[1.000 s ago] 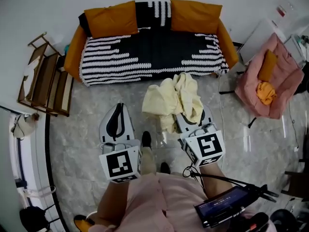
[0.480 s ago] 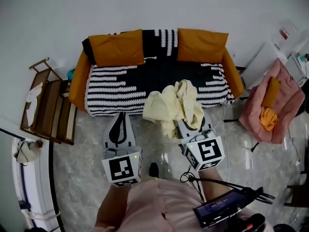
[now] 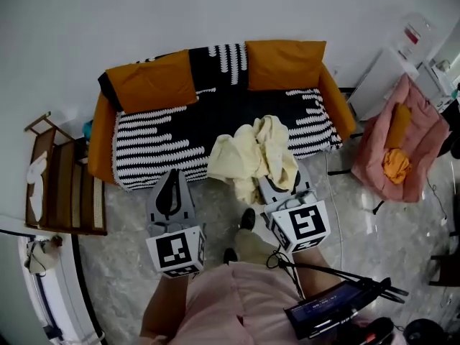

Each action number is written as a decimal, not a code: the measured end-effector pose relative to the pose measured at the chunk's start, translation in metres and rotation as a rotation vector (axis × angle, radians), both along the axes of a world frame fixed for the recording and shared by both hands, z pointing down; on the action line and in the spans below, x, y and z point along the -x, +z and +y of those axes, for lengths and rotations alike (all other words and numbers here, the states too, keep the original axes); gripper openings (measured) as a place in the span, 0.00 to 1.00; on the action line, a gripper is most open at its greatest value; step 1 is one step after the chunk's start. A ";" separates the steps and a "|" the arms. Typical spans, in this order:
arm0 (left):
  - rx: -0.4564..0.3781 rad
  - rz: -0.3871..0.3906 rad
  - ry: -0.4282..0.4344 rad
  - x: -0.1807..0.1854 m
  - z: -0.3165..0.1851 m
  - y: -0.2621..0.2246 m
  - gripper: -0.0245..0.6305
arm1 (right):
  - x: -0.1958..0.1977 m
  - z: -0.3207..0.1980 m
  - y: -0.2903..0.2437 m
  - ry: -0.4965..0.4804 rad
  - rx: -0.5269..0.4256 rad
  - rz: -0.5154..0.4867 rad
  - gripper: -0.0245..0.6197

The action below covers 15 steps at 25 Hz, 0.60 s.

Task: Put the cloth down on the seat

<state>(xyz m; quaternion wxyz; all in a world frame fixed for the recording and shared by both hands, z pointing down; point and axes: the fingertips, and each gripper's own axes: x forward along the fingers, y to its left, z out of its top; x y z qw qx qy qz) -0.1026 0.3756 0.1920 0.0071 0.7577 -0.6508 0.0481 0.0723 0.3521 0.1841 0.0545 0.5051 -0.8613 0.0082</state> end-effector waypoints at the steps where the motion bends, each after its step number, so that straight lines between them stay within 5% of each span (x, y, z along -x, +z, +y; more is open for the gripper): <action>1: 0.009 -0.004 0.009 -0.003 -0.008 0.005 0.08 | -0.003 -0.007 0.004 0.007 0.006 -0.001 0.29; 15: 0.054 -0.094 0.028 -0.045 -0.175 0.013 0.08 | -0.042 -0.178 0.021 0.021 0.027 -0.030 0.29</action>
